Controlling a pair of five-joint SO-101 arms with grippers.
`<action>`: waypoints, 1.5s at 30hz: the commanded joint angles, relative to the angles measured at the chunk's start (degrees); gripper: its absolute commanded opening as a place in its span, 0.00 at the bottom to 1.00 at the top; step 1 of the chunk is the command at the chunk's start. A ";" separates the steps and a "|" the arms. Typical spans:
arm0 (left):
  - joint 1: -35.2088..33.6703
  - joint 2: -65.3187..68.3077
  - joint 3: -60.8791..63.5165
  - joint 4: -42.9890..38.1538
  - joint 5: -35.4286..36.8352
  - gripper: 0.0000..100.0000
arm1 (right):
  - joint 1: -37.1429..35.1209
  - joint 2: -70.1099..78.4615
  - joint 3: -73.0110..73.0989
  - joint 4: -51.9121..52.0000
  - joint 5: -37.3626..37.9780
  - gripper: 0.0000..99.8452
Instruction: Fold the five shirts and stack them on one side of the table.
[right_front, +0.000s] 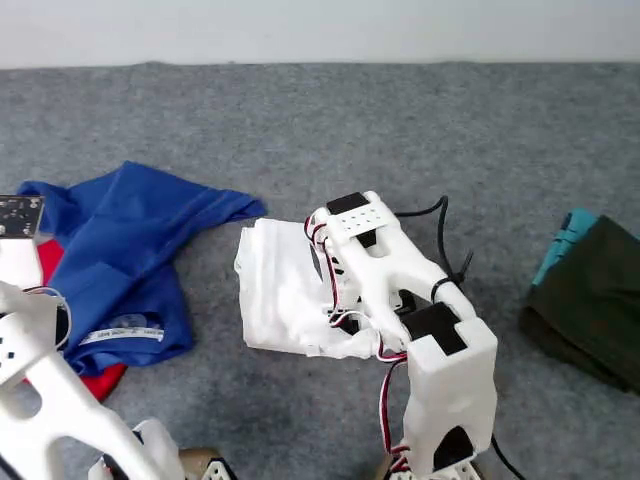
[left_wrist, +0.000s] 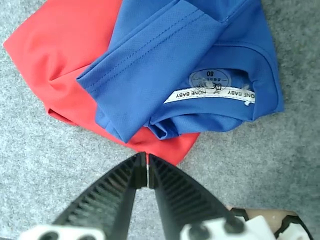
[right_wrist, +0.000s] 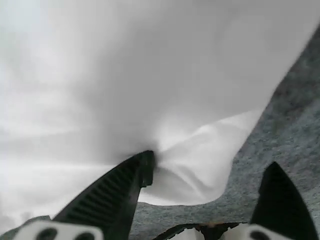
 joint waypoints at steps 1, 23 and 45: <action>0.00 -1.49 -0.40 0.44 0.26 0.02 | 0.84 5.14 0.35 -0.66 1.49 0.19; 0.18 -1.49 -0.40 0.35 0.09 0.02 | 23.34 -0.75 -10.11 8.04 62.77 0.01; 0.18 -1.23 -0.31 0.35 0.00 0.02 | 26.51 -1.10 -39.30 7.34 92.66 0.19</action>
